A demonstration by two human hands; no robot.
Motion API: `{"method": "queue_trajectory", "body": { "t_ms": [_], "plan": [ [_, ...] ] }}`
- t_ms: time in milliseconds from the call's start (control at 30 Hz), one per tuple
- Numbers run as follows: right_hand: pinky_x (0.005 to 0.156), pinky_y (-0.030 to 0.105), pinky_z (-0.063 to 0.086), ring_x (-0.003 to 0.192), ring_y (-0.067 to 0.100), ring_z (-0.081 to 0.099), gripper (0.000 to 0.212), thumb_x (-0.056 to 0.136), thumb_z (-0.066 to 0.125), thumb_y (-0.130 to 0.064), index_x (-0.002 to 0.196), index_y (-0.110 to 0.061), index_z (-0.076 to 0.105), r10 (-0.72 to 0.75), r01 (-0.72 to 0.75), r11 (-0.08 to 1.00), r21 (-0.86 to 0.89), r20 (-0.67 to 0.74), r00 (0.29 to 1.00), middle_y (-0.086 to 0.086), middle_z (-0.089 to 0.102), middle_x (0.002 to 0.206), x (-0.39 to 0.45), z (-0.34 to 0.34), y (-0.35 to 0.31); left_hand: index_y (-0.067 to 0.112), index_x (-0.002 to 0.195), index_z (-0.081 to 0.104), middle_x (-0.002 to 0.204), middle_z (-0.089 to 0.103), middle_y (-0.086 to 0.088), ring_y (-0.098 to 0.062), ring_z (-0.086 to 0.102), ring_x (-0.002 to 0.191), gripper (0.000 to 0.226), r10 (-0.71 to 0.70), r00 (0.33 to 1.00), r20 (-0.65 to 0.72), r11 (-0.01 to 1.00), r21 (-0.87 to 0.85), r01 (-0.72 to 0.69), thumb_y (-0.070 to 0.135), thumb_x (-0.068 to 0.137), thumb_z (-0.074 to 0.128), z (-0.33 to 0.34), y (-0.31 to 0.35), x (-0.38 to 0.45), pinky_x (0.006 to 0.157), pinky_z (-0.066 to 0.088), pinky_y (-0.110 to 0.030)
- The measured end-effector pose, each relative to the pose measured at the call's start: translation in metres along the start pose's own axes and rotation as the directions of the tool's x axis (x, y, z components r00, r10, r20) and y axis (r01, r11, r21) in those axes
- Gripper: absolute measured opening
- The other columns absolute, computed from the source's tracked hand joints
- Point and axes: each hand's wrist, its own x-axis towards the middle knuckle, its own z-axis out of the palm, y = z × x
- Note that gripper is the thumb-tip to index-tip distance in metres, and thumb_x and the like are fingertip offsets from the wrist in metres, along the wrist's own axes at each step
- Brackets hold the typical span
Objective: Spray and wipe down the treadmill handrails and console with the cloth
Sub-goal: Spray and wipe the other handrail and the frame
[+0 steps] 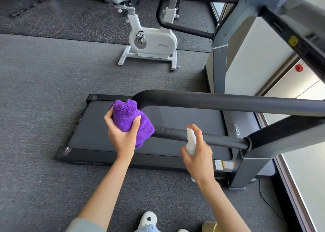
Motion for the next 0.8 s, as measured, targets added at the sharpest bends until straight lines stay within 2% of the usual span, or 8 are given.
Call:
{"method": "queue_trajectory", "body": {
  "t_ms": [100,233,400,467,567,633,700,800],
  "plan": [
    [0.062,0.031,0.036,0.063,0.018,0.046,0.067,0.081,0.06,-0.001,0.124,-0.045,0.034,-0.022,0.024,0.999,-0.033,0.051,0.998,-0.007,0.052,0.073,0.0,-0.005,0.001,0.016,0.126,0.047,0.122,0.062,-0.006,-0.023,0.062,0.106,0.071,0.003,1.0,-0.005,1.0,-0.005,-0.003,0.048,0.068,0.072,0.001,0.0,-0.001,0.094,0.049,-0.045],
    [0.058,0.035,0.036,0.059,0.012,0.045,0.072,0.083,0.057,-0.002,0.135,-0.046,0.035,-0.007,0.013,0.998,-0.054,0.108,0.994,-0.01,0.045,0.063,-0.005,-0.012,0.008,0.015,0.128,0.046,0.124,0.062,-0.007,-0.022,0.062,0.107,0.072,0.007,1.0,-0.011,1.0,-0.024,-0.007,0.048,0.07,0.073,0.002,0.0,-0.003,0.095,0.049,-0.044],
    [0.056,0.027,0.04,0.059,0.01,0.05,0.062,0.084,0.062,-0.005,0.13,-0.04,0.04,0.06,-0.056,0.995,-0.078,0.053,0.997,-0.008,0.053,0.066,-0.018,-0.03,0.029,0.021,0.13,0.045,0.126,0.059,0.001,-0.015,0.061,0.109,0.068,0.031,0.998,-0.051,0.998,-0.051,-0.034,0.046,0.073,0.072,0.005,0.003,-0.009,0.096,0.049,-0.037],
    [0.056,0.029,0.039,0.06,0.01,0.051,0.06,0.084,0.063,-0.004,0.13,-0.036,0.042,0.089,-0.085,0.992,-0.094,0.036,0.995,-0.006,0.054,0.068,-0.02,-0.037,0.036,0.026,0.129,0.044,0.126,0.059,0.003,-0.013,0.061,0.11,0.065,0.043,0.997,-0.07,0.998,-0.049,-0.047,0.045,0.074,0.072,0.006,0.003,-0.009,0.098,0.048,-0.037],
    [0.058,0.013,0.04,0.058,0.01,0.051,0.056,0.084,0.064,0.0,0.131,-0.027,0.048,0.111,-0.111,0.989,-0.092,-0.012,0.994,-0.008,0.052,0.065,-0.02,-0.043,0.038,0.022,0.131,0.044,0.127,0.059,0.002,-0.013,0.06,0.111,0.067,0.041,0.996,-0.083,0.998,-0.046,-0.045,0.045,0.075,0.073,0.007,0.002,-0.01,0.098,0.048,-0.039],
    [0.057,0.008,0.039,0.055,0.01,0.05,0.055,0.081,0.064,0.004,0.128,-0.021,0.051,0.112,-0.117,0.991,-0.063,-0.075,0.991,-0.01,0.05,0.061,-0.019,-0.044,0.037,0.019,0.131,0.044,0.128,0.059,-0.002,-0.016,0.06,0.111,0.068,0.041,0.995,-0.086,0.998,-0.04,-0.045,0.045,0.075,0.072,0.008,0.0,-0.01,0.097,0.048,-0.041],
    [0.054,0.016,0.036,0.056,0.012,0.05,0.056,0.079,0.063,0.005,0.128,-0.021,0.051,0.122,-0.129,0.99,-0.058,-0.106,0.987,-0.008,0.051,0.062,-0.017,-0.042,0.036,0.018,0.132,0.044,0.129,0.059,-0.003,-0.018,0.06,0.112,0.069,0.044,0.995,-0.086,0.998,-0.033,-0.047,0.046,0.075,0.072,0.007,-0.002,-0.009,0.098,0.048,-0.044],
    [0.059,0.03,0.033,0.059,0.016,0.049,0.061,0.08,0.061,0.002,0.131,-0.028,0.046,0.145,-0.152,0.985,-0.081,-0.089,0.985,-0.006,0.052,0.067,-0.015,-0.039,0.04,0.018,0.132,0.043,0.13,0.058,-0.005,-0.021,0.06,0.114,0.069,0.052,0.995,-0.087,0.998,-0.029,-0.055,0.045,0.076,0.072,0.007,-0.004,-0.009,0.098,0.047,-0.047]
  ]
}}
